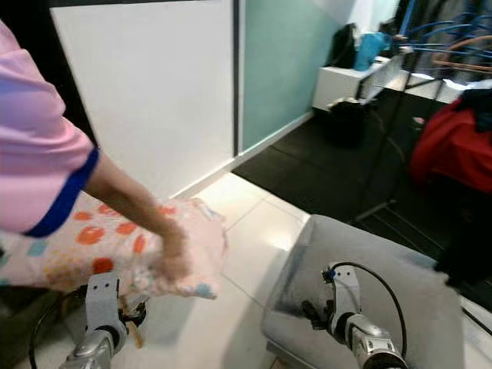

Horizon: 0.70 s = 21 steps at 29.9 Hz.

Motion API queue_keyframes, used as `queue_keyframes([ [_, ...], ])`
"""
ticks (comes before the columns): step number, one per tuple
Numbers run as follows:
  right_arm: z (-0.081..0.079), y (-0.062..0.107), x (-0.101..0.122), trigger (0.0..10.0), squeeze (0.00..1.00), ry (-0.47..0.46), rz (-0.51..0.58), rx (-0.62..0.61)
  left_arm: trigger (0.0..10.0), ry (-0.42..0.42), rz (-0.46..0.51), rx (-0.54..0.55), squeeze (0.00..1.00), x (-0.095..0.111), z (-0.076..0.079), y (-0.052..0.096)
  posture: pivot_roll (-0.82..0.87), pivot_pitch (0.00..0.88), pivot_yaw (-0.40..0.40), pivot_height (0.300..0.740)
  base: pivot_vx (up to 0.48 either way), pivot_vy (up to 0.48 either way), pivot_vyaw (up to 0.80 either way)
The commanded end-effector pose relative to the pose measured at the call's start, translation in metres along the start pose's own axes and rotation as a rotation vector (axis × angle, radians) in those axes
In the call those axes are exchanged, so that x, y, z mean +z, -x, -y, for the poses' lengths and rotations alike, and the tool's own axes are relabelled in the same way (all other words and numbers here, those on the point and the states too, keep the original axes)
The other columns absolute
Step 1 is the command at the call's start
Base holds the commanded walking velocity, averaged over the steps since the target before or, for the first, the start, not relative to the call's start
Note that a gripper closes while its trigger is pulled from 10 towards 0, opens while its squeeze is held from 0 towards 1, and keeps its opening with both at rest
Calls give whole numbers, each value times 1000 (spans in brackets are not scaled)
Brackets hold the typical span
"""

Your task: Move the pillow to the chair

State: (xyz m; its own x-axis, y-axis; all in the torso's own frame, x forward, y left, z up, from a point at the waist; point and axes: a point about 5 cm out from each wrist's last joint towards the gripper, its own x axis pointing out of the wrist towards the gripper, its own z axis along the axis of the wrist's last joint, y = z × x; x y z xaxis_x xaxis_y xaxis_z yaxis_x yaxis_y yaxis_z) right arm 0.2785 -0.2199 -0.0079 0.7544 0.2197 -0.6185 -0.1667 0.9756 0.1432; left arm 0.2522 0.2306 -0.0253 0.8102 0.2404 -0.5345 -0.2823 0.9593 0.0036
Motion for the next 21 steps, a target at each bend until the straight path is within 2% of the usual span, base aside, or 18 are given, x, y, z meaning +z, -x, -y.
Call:
queue_keyframes([
  [1, 3, 2, -6, 10000, 0, 5, -36, -9, 10000, -12, 1, -8, 0, -1, 3, 0, -168, 0, -32, 725, 0, 0, -756],
  [13, 10, 5, -6, 10000, 0, -42, -35, -55, 10000, -43, -30, -14, 0, -10, -4, 2, -172, 0, -31, 725, 0, 0, -748],
  [19, 15, 6, -4, 10000, 0, -99, -21, -82, 10000, -56, -21, -24, 0, -10, -4, 3, -165, 10, -37, 725, 0, 0, -731],
  [21, 17, 6, 0, 10000, 0, -156, 3, -95, 10000, -53, -6, -33, 0, -9, -3, 4, -163, 13, -34, 725, 0, 0, -725],
])
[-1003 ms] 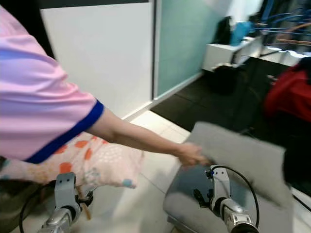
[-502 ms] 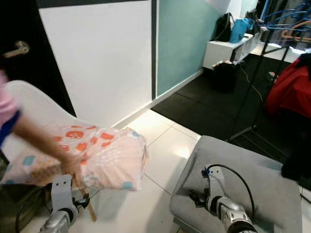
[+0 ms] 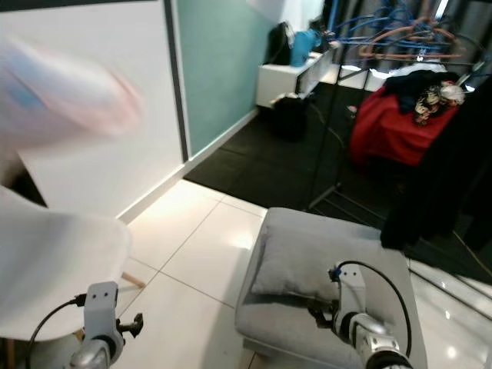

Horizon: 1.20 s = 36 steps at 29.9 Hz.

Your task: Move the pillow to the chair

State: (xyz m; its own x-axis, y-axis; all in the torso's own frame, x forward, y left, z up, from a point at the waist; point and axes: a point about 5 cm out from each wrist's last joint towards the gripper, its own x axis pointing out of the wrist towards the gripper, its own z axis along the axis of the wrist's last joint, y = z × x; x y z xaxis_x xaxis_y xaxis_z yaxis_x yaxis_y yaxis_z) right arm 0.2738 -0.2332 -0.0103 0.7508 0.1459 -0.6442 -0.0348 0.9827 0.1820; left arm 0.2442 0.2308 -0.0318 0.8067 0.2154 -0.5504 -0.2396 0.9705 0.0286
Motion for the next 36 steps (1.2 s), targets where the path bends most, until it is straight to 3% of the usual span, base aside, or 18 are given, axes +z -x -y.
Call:
queue_keyframes([
  [1, 4, 1, 5, 10000, 0, -42, 20, -17, 10000, -8, 12, -9, 0, 0, -1, 1, -163, 13, -34, 725, 0, 0, -725],
  [7, -2, -2, 23, 10000, 0, -163, 99, 13, 10000, -22, 32, -14, 0, 2, -1, 1, -161, 16, -30, 725, 0, 0, -725],
  [20, -11, -5, 53, 10000, 0, -306, 200, 67, 10000, -7, 71, -6, 0, 6, -1, 2, -157, 3, -39, 725, 0, 0, -724],
  [28, -16, -6, 63, 10000, 0, -322, 221, 97, 10000, -11, 160, -12, 0, 24, 6, 3, -158, 0, -40, 725, 0, 0, -712],
  [36, -17, -7, 65, 10000, 0, -329, 222, 104, 10000, -11, 193, -6, 0, 30, 10, 7, -159, 3, -40, 725, 0, 0, -709],
])
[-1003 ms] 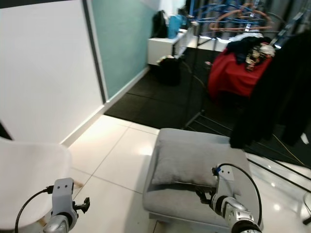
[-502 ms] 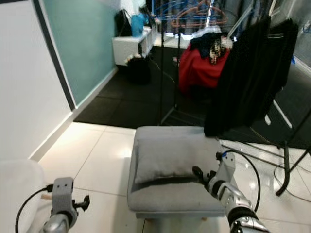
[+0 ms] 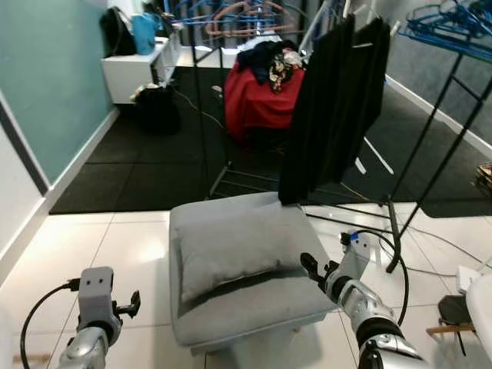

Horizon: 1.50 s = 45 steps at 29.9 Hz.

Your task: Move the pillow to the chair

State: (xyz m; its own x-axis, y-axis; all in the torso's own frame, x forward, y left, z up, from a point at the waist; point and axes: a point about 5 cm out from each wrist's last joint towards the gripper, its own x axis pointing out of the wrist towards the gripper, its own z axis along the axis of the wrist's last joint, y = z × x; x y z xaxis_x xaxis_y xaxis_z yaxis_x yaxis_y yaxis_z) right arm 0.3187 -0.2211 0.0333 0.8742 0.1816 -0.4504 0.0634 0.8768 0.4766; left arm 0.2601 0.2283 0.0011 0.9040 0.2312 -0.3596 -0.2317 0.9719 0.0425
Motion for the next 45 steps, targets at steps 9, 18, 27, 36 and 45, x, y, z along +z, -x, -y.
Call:
queue_keyframes([
  [9, -10, -4, 6, 10000, 0, 20, 12, 64, 10000, 8, -12, 6, 0, 0, 7, 7, -157, 10, -40, 725, 0, 0, -235],
  [18, -17, -5, -7, 10000, 0, 184, -31, 86, 10000, 21, -9, -6, 0, 1, 5, 10, -133, 17, -27, 725, 0, 0, 0],
  [27, -2, 5, -25, 10000, 0, 259, -90, 85, 10000, 46, 190, -67, 0, 34, 7, 24, -116, 25, -48, 725, 0, 0, 0],
  [36, 44, 25, -24, 10000, 0, 399, -143, -138, 10000, -291, 471, -301, 0, 103, 48, 39, -138, 7, -66, 725, 0, 0, 0],
  [45, 61, 36, -33, 10000, 0, 473, -203, -213, 10000, -615, 580, -428, 0, 124, 93, 51, -142, 6, -64, 725, 0, 0, 0],
])
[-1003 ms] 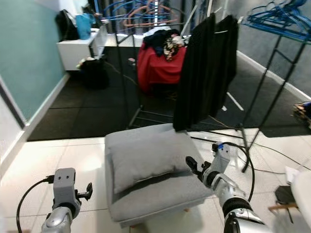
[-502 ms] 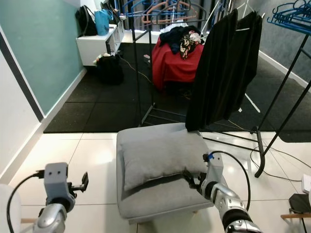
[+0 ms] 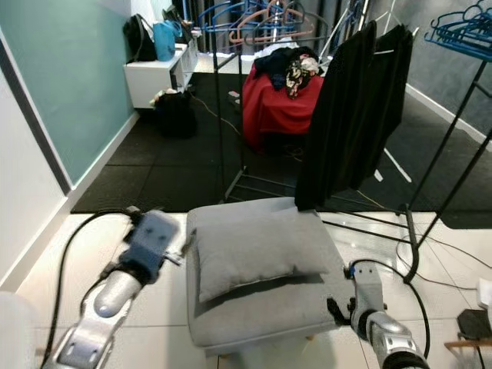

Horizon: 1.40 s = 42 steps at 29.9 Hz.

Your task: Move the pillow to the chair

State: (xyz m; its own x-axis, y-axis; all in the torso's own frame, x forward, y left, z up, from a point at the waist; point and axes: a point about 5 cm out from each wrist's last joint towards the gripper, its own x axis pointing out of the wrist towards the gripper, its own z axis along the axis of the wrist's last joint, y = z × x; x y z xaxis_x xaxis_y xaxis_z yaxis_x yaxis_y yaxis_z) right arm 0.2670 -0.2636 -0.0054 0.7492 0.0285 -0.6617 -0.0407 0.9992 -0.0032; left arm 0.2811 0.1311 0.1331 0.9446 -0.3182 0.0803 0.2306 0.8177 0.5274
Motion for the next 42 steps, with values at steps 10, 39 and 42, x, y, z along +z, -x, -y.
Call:
queue_keyframes([
  [10, 14, 5, 0, 10000, 0, -184, 13, 12, 10000, -263, -9, -236, 0, 27, 47, -11, -120, 29, -68, 725, 0, 0, 0],
  [39, 2, 2, -1, 10000, 0, -290, 31, 83, 10000, -289, -84, -372, 0, 31, 54, -11, -108, 38, -42, 725, 0, 0, 0],
  [42, 2, 2, 0, 10000, 0, -290, 31, 87, 10000, -320, -84, -400, 0, 33, 58, -12, -98, 41, -44, 725, 0, 0, 0],
])
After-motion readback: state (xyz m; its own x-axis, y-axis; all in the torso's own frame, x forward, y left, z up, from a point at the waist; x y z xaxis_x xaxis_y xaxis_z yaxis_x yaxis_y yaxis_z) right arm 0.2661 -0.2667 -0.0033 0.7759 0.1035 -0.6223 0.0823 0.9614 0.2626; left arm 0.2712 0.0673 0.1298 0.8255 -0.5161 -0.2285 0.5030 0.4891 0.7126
